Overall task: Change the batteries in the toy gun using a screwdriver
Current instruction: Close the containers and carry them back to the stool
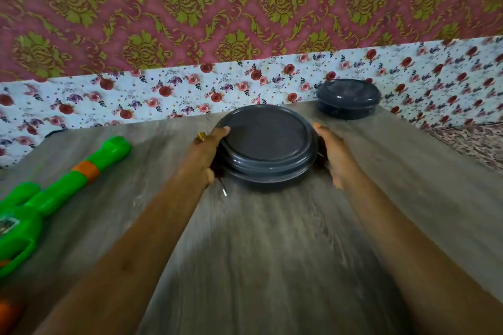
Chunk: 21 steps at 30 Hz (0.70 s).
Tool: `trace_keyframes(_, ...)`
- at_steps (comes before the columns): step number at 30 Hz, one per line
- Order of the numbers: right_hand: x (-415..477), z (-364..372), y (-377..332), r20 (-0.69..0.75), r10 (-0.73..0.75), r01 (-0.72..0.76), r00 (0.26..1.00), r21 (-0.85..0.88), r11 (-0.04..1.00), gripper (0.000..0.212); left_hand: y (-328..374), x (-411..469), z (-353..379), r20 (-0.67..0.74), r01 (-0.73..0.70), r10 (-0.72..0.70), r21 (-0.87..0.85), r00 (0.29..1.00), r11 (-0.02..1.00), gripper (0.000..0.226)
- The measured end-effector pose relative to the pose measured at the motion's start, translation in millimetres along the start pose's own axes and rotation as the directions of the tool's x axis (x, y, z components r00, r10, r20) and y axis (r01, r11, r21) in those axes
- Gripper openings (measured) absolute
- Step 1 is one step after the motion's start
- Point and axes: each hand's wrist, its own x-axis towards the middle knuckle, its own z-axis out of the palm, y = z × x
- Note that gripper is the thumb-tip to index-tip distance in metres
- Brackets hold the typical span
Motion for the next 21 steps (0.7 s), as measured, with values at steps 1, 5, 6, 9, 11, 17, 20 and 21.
trace_keyframes(1,7.8,0.5,-4.5,0.007,0.011,-0.011,1.0,0.008,1.0,0.041,3.5,6.3,2.2,-0.009,0.003,-0.003,-0.015,1.0,1.0,0.052)
trace_keyframes(5,19.5,-2.5,-18.3,-0.022,0.072,-0.071,0.997,0.019,0.997,0.043,14.2,11.5,5.9,-0.06,0.041,-0.045,-0.064,0.997,0.997,0.054)
trace_keyframes(6,18.7,-3.9,-27.2,-0.04,0.084,-0.083,0.996,0.022,0.996,0.044,22.2,8.7,8.3,-0.066,0.054,-0.059,-0.074,0.996,0.996,0.053)
trace_keyframes(9,5.9,-10.4,-50.7,-0.046,0.093,-0.094,0.995,-0.006,0.996,0.045,48.0,-11.7,16.3,-0.072,0.1,-0.109,-0.114,0.991,0.988,0.05)
trace_keyframes(11,-8.7,-14.3,-72.0,-0.065,0.127,-0.128,0.99,-0.019,0.992,0.044,70.5,-29.4,23.8,-0.081,0.12,-0.132,-0.14,0.988,0.983,0.048)
trace_keyframes(17,-44.9,-36.7,-117.8,-0.119,0.24,-0.236,0.963,0.054,0.97,0.045,106.8,-64.3,38.2,-0.132,0.161,-0.181,-0.15,0.975,0.976,0.049)
trace_keyframes(20,-43.5,-53.6,-124.3,-0.151,0.261,-0.257,0.953,0.047,0.965,0.045,104.4,-68.0,46.6,-0.175,0.165,-0.19,-0.145,0.966,0.976,0.049)
trace_keyframes(21,-38.4,-61.3,-125.4,-0.171,0.268,-0.264,0.948,0.051,0.963,0.044,103.7,-67.3,53.2,-0.191,0.169,-0.193,-0.135,0.963,0.976,0.049)
